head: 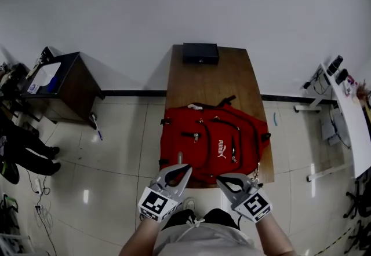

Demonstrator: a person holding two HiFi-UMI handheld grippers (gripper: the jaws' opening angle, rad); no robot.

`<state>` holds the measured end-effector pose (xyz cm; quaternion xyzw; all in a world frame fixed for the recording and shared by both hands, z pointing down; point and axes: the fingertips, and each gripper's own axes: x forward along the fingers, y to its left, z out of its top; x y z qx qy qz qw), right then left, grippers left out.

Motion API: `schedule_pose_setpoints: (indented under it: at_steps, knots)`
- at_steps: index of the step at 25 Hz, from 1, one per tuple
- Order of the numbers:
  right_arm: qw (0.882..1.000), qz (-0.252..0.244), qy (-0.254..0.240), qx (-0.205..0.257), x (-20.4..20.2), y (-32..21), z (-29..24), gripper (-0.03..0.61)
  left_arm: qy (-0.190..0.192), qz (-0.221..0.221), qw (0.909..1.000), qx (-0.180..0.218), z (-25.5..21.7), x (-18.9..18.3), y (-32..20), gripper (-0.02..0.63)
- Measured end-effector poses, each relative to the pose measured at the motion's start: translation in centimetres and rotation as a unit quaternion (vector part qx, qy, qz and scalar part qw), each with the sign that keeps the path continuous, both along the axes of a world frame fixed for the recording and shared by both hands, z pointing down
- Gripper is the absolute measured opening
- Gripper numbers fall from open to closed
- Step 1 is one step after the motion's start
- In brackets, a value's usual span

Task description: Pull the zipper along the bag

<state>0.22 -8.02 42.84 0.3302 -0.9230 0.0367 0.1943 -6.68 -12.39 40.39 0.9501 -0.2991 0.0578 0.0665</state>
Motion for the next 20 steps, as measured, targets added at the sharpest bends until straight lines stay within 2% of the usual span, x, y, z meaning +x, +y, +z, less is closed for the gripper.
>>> schedule_pose_setpoints:
  at_steps: [3,8,12,17,20]
  knots:
    - [1.0,-0.014,-0.007,-0.014,-0.2,-2.7,0.1,0.005,-0.008,-0.005,0.9999,-0.008,0.3,0.1,-2.4,-0.002]
    - [0.997,-0.069,-0.03,-0.023,-0.8,-6.9,-0.4,0.005,-0.009,-0.04,0.9989,-0.023,1.4,-0.1,-6.7,-0.003]
    - [0.995,-0.095,-0.013,-0.017,-0.4,-11.4,-0.3,0.005,-0.025,-0.062,0.9968,-0.043,3.0,0.2,-10.1,-0.002]
    - [0.988,-0.151,0.01,-0.003,-0.6,-15.6,-0.3,0.019,0.013,-0.082,0.9949,-0.057,3.2,0.6,-13.7,-0.002]
    - [0.983,-0.176,0.041,0.003,-0.2,-18.5,0.9,0.043,-0.017,-0.079,0.9958,-0.044,4.5,1.2,-16.0,-0.002]
